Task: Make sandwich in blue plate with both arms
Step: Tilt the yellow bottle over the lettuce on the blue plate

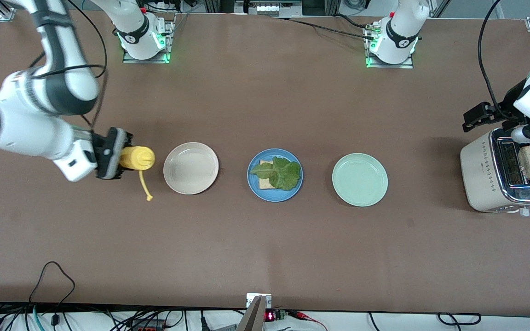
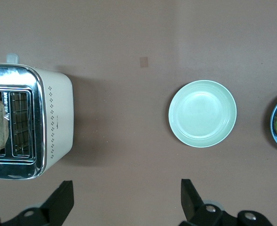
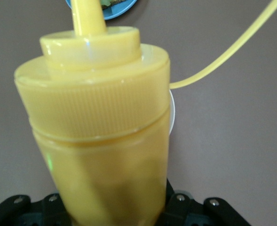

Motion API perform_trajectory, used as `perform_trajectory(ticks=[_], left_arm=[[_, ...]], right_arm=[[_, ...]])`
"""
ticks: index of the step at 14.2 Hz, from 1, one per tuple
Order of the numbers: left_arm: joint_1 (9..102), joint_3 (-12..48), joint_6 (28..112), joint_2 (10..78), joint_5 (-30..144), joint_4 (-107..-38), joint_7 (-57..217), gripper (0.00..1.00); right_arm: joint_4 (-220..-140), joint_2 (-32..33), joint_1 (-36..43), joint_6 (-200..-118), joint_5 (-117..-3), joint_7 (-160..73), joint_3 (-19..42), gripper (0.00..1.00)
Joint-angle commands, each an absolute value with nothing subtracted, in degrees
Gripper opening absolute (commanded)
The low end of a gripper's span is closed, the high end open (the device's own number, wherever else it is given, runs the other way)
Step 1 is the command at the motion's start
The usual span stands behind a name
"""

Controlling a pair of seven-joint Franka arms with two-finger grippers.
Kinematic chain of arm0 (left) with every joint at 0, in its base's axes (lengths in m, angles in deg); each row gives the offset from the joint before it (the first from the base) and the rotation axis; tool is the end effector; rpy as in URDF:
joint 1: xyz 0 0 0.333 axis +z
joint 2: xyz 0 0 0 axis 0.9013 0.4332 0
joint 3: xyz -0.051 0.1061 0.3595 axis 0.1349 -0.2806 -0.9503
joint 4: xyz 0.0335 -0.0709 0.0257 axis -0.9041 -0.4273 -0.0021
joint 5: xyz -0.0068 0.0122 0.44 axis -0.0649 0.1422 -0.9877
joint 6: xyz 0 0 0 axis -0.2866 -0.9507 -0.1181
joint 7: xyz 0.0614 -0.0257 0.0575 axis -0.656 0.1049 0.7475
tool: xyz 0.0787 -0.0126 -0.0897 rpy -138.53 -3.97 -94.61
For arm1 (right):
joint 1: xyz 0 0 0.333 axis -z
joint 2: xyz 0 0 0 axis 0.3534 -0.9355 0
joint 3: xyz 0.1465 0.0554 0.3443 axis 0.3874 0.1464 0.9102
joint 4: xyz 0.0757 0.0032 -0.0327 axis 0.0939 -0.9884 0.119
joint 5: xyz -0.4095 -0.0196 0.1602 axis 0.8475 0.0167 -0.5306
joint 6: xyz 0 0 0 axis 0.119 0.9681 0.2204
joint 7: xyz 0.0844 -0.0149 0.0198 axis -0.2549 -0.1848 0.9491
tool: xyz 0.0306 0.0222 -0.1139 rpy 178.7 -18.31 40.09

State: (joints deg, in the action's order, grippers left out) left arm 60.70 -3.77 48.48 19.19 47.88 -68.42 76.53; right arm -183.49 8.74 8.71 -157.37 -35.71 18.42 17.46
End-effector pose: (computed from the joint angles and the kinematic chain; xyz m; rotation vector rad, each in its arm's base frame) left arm 0.6143 -0.0023 0.6205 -3.1326 -0.0671 0.0276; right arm 0.6617 0.1657 0.4202 -2.3378 -1.7629 -0.0359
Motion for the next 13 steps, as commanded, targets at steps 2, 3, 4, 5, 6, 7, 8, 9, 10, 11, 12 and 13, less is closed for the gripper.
perform_trajectory(ticks=[2, 3, 4, 5, 6, 7, 8, 9, 10, 11, 12, 13], left_arm=[[60.9, -3.82, 47.56, 18.58, 48.27, -67.88, 76.24, 1.0], [60.9, -3.82, 47.56, 18.58, 48.27, -67.88, 76.24, 1.0], [60.99, -3.82, 47.56, 18.58, 48.27, -67.88, 76.24, 1.0], [60.99, -3.82, 47.56, 18.58, 48.27, -67.88, 76.24, 1.0], [60.99, -3.82, 47.56, 18.58, 48.27, -67.88, 76.24, 1.0], [60.99, -3.82, 47.56, 18.58, 48.27, -67.88, 76.24, 1.0], [60.99, -3.82, 47.56, 18.58, 48.27, -67.88, 76.24, 1.0], [60.99, -3.82, 47.56, 18.58, 48.27, -67.88, 76.24, 1.0], [60.99, -3.82, 47.56, 18.58, 48.27, -67.88, 76.24, 1.0], [60.99, -3.82, 47.56, 18.58, 48.27, -67.88, 76.24, 1.0], [60.99, -3.82, 47.56, 18.58, 48.27, -67.88, 76.24, 1.0], [60.99, -3.82, 47.56, 18.58, 48.27, -67.88, 76.24, 1.0]], right_arm=[[-185.05, 9.88, -0.99, -160.96, -25.28, 1.85, 17.13, 0.0], [-185.05, 9.53, -3.54, -161.58, -22.81, -2.19, 17.13, 0.0], [-184.87, 8.65, -6.09, -162.02, -20.44, -6.32, 17.13, 0.0], [-184.87, 7.86, -8.11, -162.72, -18.68, -9.24, 17.13, 0.0], [-184.61, 6.64, -10.13, -163.95, -17.44, -12.22, 17.13, 0.0], [-184.26, 5.41, -11.98, -164.57, -16.3, -14.17, 17.05, 0.0], [-183.04, 3.65, -13.65, -164.57, -14.89, -16.1, 16.96, 0.0], [-181.63, 1.64, -15.41, -164.57, -13.31, -18.56, 16.78, 0.0], [-180.23, -0.3, -16.82, -164.57, -12.34, -20.84, 16.61, 0.0], [-178.91, -2.32, -18.23, -164.57, -11.63, -22.96, 16.26, 0.0], [-177.59, -4.17, -19.72, -164.57, -10.67, -24.8, 15.56, 0.0], [-176.1, -6.1, -21.39, -164.66, -9.88, -25.95, 14.51, 0.0]])
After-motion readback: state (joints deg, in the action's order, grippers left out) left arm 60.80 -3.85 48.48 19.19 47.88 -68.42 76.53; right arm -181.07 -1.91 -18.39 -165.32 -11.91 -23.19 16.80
